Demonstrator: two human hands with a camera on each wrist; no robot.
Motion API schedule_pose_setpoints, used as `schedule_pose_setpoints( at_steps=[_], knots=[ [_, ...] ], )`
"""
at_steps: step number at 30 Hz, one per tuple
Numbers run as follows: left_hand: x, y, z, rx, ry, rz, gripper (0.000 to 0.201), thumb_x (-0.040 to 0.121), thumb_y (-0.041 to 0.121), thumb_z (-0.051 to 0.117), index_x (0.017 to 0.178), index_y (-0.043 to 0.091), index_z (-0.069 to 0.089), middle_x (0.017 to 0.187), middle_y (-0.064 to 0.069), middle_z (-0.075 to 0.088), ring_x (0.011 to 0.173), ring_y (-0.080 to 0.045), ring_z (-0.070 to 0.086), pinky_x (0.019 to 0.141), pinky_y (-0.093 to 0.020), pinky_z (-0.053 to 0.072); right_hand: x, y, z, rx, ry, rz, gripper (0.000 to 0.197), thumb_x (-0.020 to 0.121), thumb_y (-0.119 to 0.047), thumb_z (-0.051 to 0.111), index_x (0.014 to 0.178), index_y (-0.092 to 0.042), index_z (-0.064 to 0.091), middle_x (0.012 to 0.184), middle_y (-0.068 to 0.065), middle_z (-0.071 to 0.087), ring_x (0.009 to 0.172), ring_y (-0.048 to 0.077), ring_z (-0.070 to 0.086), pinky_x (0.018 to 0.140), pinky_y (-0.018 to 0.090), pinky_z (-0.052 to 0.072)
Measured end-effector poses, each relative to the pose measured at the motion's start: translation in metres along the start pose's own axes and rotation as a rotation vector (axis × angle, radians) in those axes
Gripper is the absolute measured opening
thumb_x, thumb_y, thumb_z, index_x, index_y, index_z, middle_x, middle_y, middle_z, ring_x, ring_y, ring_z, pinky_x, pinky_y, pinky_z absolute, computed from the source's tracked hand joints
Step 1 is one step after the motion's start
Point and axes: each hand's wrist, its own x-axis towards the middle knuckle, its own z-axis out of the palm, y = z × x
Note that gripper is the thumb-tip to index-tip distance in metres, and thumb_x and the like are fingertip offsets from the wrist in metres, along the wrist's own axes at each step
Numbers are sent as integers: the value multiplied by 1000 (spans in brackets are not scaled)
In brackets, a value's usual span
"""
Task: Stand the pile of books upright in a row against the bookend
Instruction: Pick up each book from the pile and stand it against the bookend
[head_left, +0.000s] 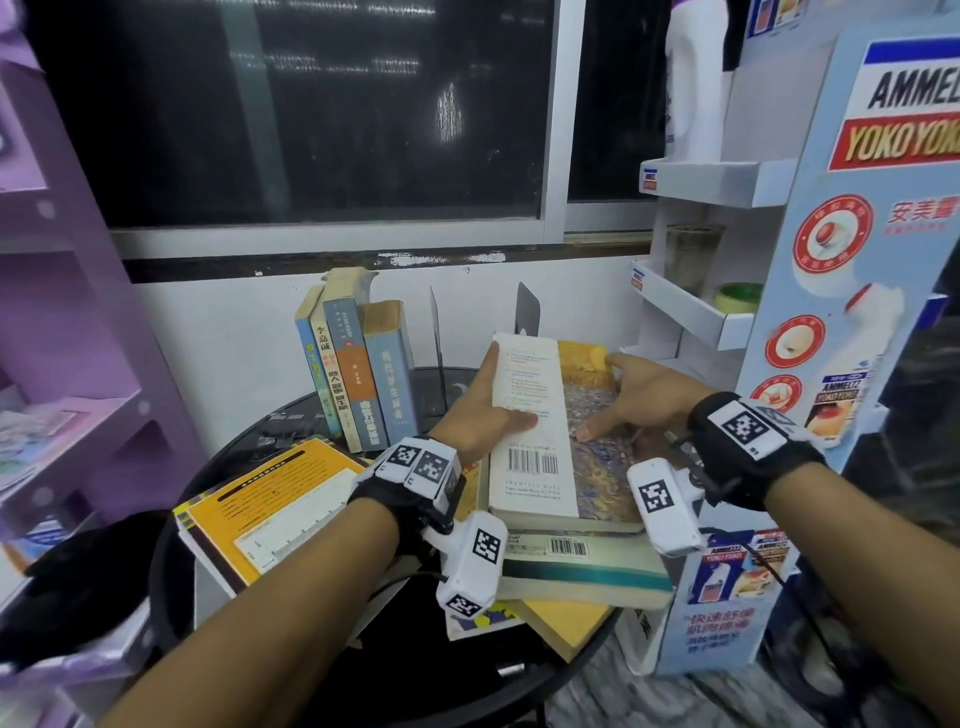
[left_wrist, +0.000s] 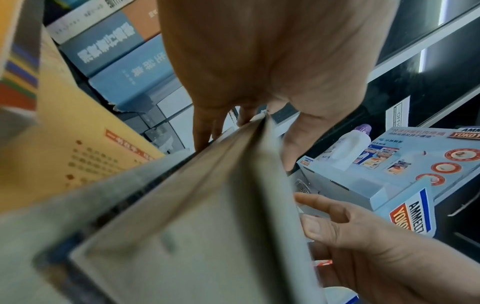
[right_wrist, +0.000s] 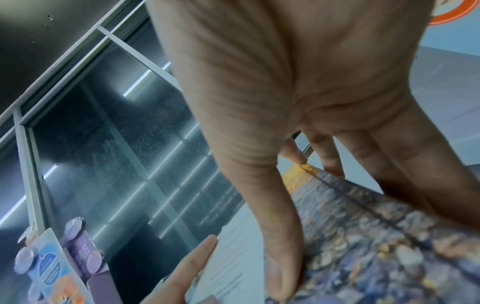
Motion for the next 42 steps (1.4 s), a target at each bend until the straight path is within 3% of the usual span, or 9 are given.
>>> schedule_pose_setpoints(
  at_steps=[4, 9, 13, 16, 23, 26, 30, 35, 42],
  knots=[
    [1, 9, -5, 19, 82, 31, 106, 81, -7, 67, 153, 38, 2, 140, 2, 53, 117, -18, 58, 96, -51, 50, 7, -2, 4, 33, 141, -33, 95, 45, -27, 95, 124, -27, 43, 112, 2, 65, 102, 28, 63, 81, 50, 56],
    [1, 17, -12, -30, 168, 81, 108, 75, -17, 66, 152, 37, 14, 117, 15, 54, 100, -11, 62, 83, -47, 57, 5, -12, 11, 94, 310, -73, 107, 43, -30, 95, 133, -27, 35, 118, 5, 59, 107, 25, 57, 85, 37, 51],
    [0, 20, -17, -63, 229, 184, 101, 74, -21, 60, 149, 37, 23, 120, 16, 52, 95, -1, 57, 63, -23, 56, 4, -21, 21, 158, 403, -98, 119, 24, -59, 81, 130, -39, 31, 116, 5, 53, 103, 27, 58, 77, 52, 56],
    [2, 18, -19, -160, 292, 218, 94, 78, -16, 63, 149, 32, 24, 135, 7, 49, 97, -1, 57, 57, -15, 53, 2, -25, 29, 147, 487, -111, 110, 39, -68, 76, 135, -42, 30, 119, 4, 48, 108, 27, 55, 85, 52, 53],
    [6, 11, -23, -371, 354, 154, 59, 91, 18, 64, 143, 24, 35, 122, -7, 65, 93, -25, 69, 72, -39, 59, 0, -17, 46, 130, 599, -271, 89, 63, -63, 73, 137, -43, 29, 118, 3, 48, 102, 21, 55, 92, 46, 48],
    [8, 6, -27, -445, 371, 134, 50, 92, 17, 61, 139, 18, 42, 120, -14, 66, 96, -30, 68, 84, -50, 56, -2, -13, 48, 194, 585, -330, 86, 66, -56, 77, 137, -37, 31, 119, 1, 48, 103, 15, 51, 93, 45, 47],
    [5, 6, -29, -532, 339, 147, 45, 91, 11, 62, 134, 15, 50, 106, -10, 71, 83, -26, 70, 78, -46, 58, -8, -18, 36, 401, 485, -331, 78, 67, -46, 81, 125, -36, 30, 112, -3, 60, 95, 16, 64, 88, 47, 52],
    [6, 12, -36, -520, 297, 205, 47, 90, 8, 62, 135, 14, 50, 118, -15, 68, 100, -34, 67, 86, -50, 55, -19, -36, 7, 350, 369, -351, 63, 70, -31, 84, 117, -30, 41, 108, -2, 62, 89, 13, 65, 72, 43, 59],
    [9, 19, -47, -525, 172, 256, 44, 91, -1, 54, 134, 9, 50, 108, -11, 69, 81, -20, 71, 67, -33, 58, -32, -61, -25, 185, 149, -347, 50, 68, -30, 82, 112, -26, 60, 100, 6, 72, 77, 23, 73, 62, 48, 60]
  ],
)
